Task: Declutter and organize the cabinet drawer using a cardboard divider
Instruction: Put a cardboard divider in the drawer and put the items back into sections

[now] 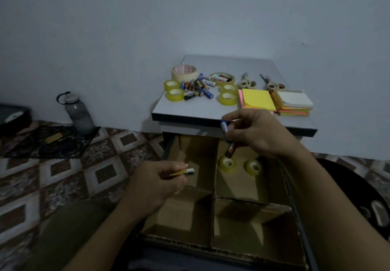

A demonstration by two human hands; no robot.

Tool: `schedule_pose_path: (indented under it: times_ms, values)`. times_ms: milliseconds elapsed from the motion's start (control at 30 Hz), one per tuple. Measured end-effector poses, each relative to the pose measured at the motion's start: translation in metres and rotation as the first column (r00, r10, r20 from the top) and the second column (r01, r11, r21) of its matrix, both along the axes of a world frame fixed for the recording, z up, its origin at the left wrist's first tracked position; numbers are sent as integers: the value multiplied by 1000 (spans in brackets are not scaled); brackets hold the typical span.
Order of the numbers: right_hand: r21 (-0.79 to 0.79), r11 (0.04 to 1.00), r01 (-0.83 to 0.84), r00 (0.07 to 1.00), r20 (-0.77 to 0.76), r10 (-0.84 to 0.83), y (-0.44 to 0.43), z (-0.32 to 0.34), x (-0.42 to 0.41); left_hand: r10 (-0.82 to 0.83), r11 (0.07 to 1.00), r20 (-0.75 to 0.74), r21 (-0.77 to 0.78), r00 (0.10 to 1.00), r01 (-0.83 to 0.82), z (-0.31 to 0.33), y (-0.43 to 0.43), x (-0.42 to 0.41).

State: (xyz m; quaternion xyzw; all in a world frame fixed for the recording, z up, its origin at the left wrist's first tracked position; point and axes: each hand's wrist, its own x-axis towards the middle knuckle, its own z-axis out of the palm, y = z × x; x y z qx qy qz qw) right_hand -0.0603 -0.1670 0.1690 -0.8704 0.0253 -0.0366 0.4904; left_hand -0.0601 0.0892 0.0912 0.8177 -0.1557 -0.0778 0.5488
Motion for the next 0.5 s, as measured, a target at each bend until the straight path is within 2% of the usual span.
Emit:
schedule_pose_path:
  times_ms: [233, 400, 500]
  values:
    - [5, 1000, -2, 999, -49, 3, 1, -15, -29, -116, 954, -155, 256, 981, 153, -27, -5, -20]
    - [38, 999, -3, 998, -55, 5, 1, -20, -37, -240, 850, -105, 457, 965, 261, -51, -26, -9]
    - [58, 998, -5, 997, -79, 10, 2, -25, -38, -245, 768, -105, 586, 964, 259, -64, -40, -2]
